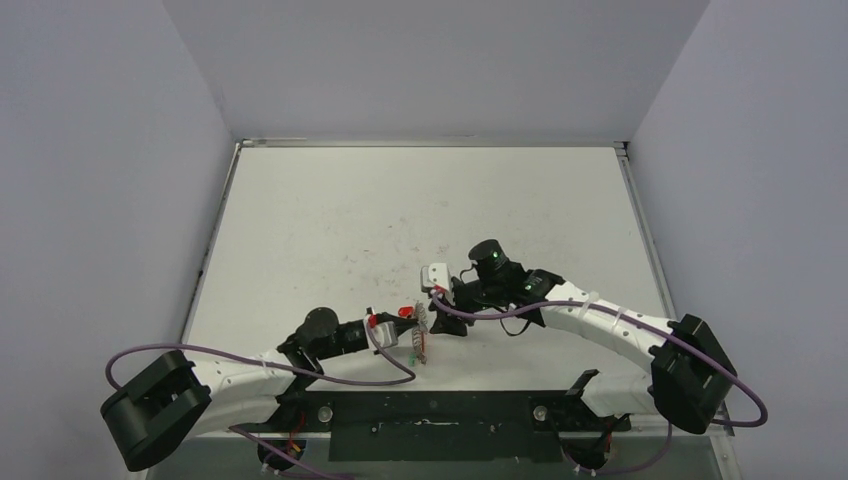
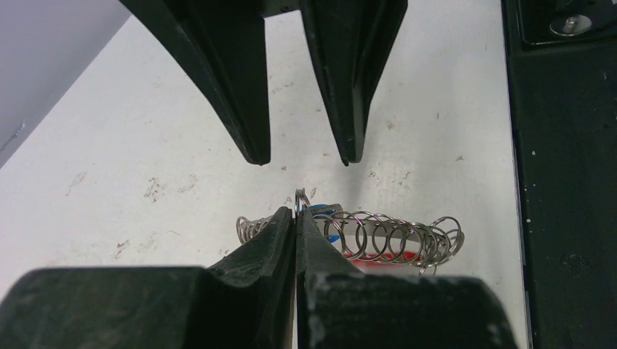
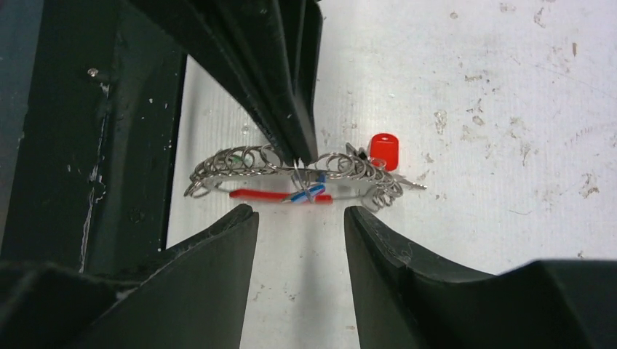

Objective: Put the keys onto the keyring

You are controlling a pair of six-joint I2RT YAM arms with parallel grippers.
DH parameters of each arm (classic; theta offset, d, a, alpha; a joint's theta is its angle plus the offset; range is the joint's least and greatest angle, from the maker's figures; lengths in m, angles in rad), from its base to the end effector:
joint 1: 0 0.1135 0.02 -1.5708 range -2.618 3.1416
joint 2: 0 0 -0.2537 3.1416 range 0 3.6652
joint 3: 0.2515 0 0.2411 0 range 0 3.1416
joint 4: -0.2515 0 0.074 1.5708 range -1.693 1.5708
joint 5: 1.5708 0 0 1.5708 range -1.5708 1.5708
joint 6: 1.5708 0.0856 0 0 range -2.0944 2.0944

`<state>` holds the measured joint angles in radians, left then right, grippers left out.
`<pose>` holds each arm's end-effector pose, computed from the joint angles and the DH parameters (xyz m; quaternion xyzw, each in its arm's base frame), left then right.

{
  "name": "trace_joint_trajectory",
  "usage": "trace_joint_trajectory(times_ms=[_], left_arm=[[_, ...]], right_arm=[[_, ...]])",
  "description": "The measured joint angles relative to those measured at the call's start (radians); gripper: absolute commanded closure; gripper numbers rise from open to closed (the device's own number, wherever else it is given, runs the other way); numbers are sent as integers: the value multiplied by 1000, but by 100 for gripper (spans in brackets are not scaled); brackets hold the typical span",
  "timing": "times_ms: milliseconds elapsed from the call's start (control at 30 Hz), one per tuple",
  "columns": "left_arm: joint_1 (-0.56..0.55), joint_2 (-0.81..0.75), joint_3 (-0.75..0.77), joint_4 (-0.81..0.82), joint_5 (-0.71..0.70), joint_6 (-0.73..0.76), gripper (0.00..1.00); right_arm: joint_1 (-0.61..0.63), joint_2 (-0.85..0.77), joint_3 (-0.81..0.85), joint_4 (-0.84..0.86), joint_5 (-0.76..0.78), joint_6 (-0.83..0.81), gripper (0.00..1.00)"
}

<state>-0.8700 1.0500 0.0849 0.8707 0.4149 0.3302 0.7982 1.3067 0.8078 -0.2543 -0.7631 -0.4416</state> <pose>0.1205 -0.1963 0.1614 0.5232 0.5191 -0.3224 0.5941 0.1577 0.2466 0.2064 -0.6152 0.6072 0.4017 0.3025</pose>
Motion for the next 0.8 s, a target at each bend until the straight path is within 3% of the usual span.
trace_joint_trajectory(times_ms=[267,600,800], left_arm=[[0,-29,-13,53,1,-18,100],[0,-33,-13,63,1,-35,100],[0,-47,-14,63,1,-36,100]], right_arm=[[-1,-63,-98,150,-86,-56,57],[-1,-55,-114,280,-106,-60,70],[-1,-28,-114,286,-110,-70,69]])
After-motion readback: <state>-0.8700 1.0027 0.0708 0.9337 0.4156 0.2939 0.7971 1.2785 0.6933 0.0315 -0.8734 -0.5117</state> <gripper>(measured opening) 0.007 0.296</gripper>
